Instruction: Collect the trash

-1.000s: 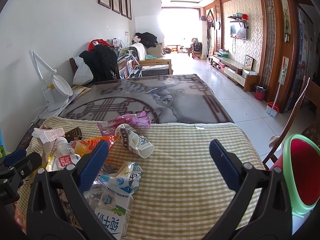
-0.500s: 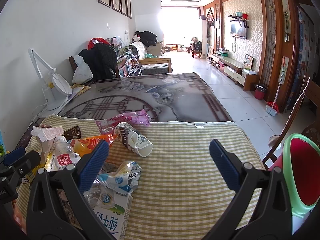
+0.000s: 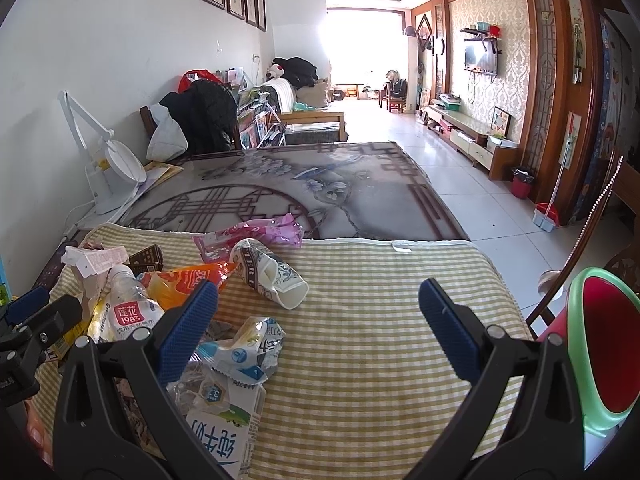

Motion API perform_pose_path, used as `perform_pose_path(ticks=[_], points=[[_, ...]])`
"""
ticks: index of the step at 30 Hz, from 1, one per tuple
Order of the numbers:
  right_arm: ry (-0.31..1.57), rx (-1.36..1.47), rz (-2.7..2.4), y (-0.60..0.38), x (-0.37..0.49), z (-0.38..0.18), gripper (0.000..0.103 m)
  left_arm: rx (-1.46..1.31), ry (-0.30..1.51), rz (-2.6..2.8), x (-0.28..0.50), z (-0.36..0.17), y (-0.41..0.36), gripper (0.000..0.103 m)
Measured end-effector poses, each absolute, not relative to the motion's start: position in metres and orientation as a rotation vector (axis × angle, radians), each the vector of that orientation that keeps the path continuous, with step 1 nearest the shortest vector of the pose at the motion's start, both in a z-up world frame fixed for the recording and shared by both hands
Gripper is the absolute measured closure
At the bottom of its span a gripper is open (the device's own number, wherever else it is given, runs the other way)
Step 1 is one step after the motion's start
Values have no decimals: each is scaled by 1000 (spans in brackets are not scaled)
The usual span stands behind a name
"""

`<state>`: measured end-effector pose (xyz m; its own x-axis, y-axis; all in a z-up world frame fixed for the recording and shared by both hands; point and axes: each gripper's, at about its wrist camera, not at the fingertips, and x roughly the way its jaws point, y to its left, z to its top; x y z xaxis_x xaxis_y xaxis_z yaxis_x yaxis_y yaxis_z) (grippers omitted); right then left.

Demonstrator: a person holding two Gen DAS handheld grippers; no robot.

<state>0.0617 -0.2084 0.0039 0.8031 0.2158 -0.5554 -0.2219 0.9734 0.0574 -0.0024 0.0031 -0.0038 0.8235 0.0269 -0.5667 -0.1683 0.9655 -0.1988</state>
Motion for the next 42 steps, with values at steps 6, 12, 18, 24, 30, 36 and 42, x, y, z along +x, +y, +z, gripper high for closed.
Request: perform_pose_path(ticks=[6, 12, 18, 24, 30, 36, 42], points=[[607, -17, 239, -206, 62, 2, 4, -243, 592, 110, -2, -3, 2, 8], [616, -32, 249, -203, 62, 0, 4, -232, 603, 127, 0, -4, 3, 8], [661, -34, 286, -199, 65, -5, 4, -219, 593, 145, -2, 1, 6, 8], [886, 21, 446, -182, 75, -32, 4, -228, 511, 254, -20, 22, 33, 8], [1001, 65, 511, -172, 76, -52, 4, -309, 441, 425, -41, 33, 90, 8], [1063, -8, 528, -161, 74, -63, 4, -429, 527, 507, -43, 18, 124, 8], [1159, 53, 577, -163, 77, -76, 4, -359, 652, 544, -29, 6, 121, 8]])
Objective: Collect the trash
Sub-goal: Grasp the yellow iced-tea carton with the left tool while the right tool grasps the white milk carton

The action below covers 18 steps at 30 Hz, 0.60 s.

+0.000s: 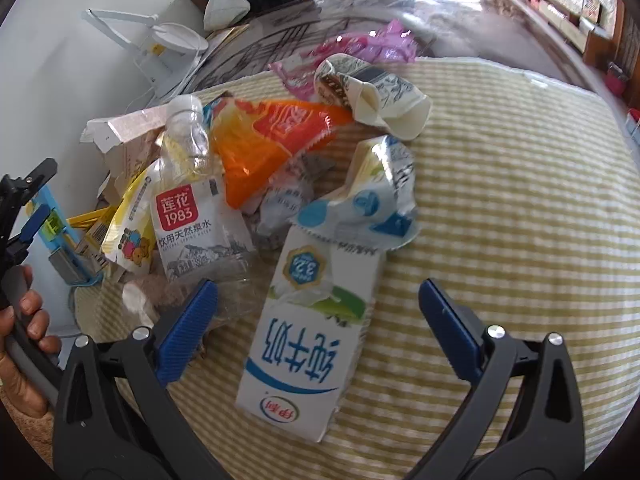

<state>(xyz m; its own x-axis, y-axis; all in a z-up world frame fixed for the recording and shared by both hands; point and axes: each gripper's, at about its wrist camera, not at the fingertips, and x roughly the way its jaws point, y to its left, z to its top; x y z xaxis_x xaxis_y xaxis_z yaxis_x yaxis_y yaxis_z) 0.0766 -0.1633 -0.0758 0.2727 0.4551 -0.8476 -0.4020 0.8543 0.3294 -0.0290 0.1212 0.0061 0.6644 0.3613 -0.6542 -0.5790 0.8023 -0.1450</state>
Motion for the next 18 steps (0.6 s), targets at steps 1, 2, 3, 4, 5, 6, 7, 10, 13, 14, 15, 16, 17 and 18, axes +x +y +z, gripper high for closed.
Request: perform_pose_path(ticks=[1, 2, 3, 4, 5, 6, 7, 10, 13, 14, 15, 16, 17, 18], points=[[1154, 36, 577, -162, 76, -75, 4, -360, 671, 540, -26, 3, 122, 8], [1151, 23, 580, -161, 75, -74, 4, -371, 693, 528, -24, -1, 123, 8], [1154, 20, 586, -160, 74, -74, 4, -385, 712, 522, -22, -6, 124, 8], [1164, 25, 597, -161, 74, -74, 4, -421, 743, 514, -20, -13, 128, 8], [1173, 31, 606, -160, 74, -74, 4, -454, 767, 503, -19, -20, 130, 8], [1181, 35, 613, -159, 73, -74, 4, -479, 784, 493, -18, -25, 132, 8], [1184, 33, 616, -159, 72, -74, 4, -531, 819, 470, -16, -35, 135, 8], [1188, 8, 618, -160, 71, -73, 4, -611, 854, 438, -11, -52, 136, 14], [1197, -6, 625, -162, 67, -75, 4, -616, 863, 407, -5, -59, 130, 29], [1200, -11, 627, -163, 66, -75, 4, -607, 863, 399, -3, -59, 126, 38], [1201, -14, 628, -164, 64, -76, 4, -600, 861, 391, -1, -60, 124, 39], [1200, -16, 628, -165, 63, -76, 4, -590, 855, 384, 0, -60, 120, 40], [1200, -16, 628, -167, 60, -76, 4, -579, 847, 380, 1, -58, 116, 43], [1199, -19, 625, -167, 59, -77, 4, -566, 837, 377, 1, -55, 114, 46]])
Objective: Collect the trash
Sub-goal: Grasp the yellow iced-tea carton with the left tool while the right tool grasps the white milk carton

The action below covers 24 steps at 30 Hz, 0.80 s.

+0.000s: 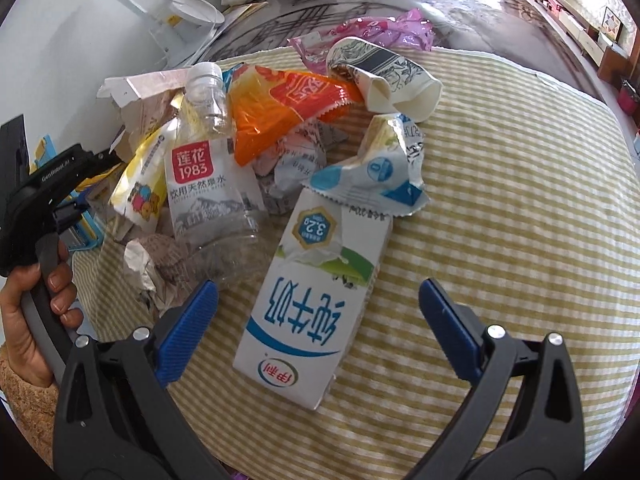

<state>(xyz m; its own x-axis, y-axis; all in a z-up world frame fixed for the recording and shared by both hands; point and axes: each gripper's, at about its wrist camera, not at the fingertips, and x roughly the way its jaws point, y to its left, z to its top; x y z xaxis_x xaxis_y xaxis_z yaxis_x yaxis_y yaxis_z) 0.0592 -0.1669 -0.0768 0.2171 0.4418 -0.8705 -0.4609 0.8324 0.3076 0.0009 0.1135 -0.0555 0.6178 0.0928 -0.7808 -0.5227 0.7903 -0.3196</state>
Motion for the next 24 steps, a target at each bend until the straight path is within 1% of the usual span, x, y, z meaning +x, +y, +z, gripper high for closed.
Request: perform_pose_path(ticks=[1, 4, 6, 7, 8, 9, 11, 12, 13, 15, 18, 20, 21, 22, 23, 24], points=[[1197, -22, 622, -167, 58, -78, 4, -545, 832, 376, 2, -53, 110, 60], [1196, -44, 612, -162, 57, -81, 4, -483, 838, 389, 3, -46, 103, 60], [1201, -86, 599, -158, 53, -87, 4, -487, 845, 410, 3, -47, 106, 51], [1202, -117, 585, -153, 54, -89, 6, -503, 844, 415, 3, -47, 108, 37], [1201, -155, 567, -151, 53, -92, 9, -523, 837, 413, 2, -47, 110, 28], [1202, -167, 560, -151, 54, -93, 16, -533, 830, 410, 2, -47, 111, 26], [1215, -130, 571, -154, 55, -94, 26, -511, 834, 419, 7, -47, 110, 19], [1220, -107, 572, -157, 57, -93, 36, -500, 837, 422, 11, -47, 110, 19], [1219, -100, 563, -159, 59, -93, 40, -495, 840, 424, 15, -49, 110, 18], [1209, -105, 534, -164, 62, -91, 42, -493, 858, 424, 23, -54, 110, 17], [1197, -121, 485, -171, 66, -90, 43, -501, 890, 423, 30, -66, 108, 17], [1190, -127, 464, -171, 69, -90, 36, -493, 906, 434, 32, -70, 108, 18], [1179, -139, 456, -170, 69, -90, 26, -492, 908, 440, 32, -71, 108, 19], [1170, -142, 462, -169, 69, -89, 21, -499, 903, 446, 32, -71, 108, 22], [1161, -145, 476, -168, 69, -88, 21, -508, 898, 443, 31, -72, 109, 33], [1155, -155, 484, -167, 70, -89, 21, -519, 898, 432, 31, -72, 109, 37]])
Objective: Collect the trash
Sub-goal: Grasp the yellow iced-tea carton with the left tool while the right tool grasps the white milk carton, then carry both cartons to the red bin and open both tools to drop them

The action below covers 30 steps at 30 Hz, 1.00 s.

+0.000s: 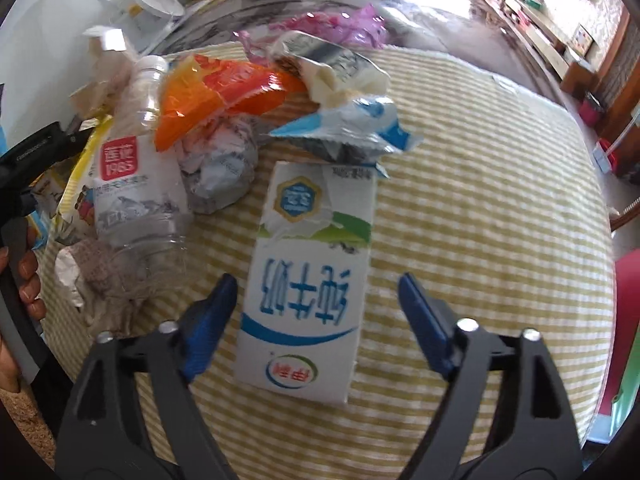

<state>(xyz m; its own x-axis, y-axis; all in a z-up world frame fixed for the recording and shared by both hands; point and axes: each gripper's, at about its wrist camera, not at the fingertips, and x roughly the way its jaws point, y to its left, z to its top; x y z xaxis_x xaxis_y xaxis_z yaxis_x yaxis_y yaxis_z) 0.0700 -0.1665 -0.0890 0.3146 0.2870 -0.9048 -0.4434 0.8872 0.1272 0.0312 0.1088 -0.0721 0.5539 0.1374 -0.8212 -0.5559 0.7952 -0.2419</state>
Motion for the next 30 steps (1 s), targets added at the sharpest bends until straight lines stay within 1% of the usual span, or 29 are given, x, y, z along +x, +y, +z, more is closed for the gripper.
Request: perform_pose_path(ticks=[1, 2, 3, 4, 8, 15, 18, 22, 30], points=[[1147, -179, 481, -163, 69, -90, 21, -518, 895, 426, 31, -72, 109, 39], [1142, -197, 474, -159, 67, -90, 24, -519, 890, 422, 31, -72, 108, 41], [1139, -219, 466, -156, 67, -91, 42, -520, 885, 420, 29, -71, 108, 42], [1143, -216, 465, -156, 68, -91, 46, -523, 873, 421, 27, -70, 107, 43], [1133, -110, 496, -169, 73, -82, 49, -546, 802, 436, 8, -58, 106, 44], [1029, -61, 534, -187, 69, -54, 50, -483, 664, 421, -26, -19, 80, 44], [1006, -37, 538, -197, 69, -46, 50, -451, 672, 390, -30, -17, 60, 44], [981, 1, 529, -215, 66, -39, 50, -489, 683, 331, -38, -18, 35, 44], [948, 93, 478, -266, 62, -30, 50, -474, 691, 208, -26, -8, -15, 44]])
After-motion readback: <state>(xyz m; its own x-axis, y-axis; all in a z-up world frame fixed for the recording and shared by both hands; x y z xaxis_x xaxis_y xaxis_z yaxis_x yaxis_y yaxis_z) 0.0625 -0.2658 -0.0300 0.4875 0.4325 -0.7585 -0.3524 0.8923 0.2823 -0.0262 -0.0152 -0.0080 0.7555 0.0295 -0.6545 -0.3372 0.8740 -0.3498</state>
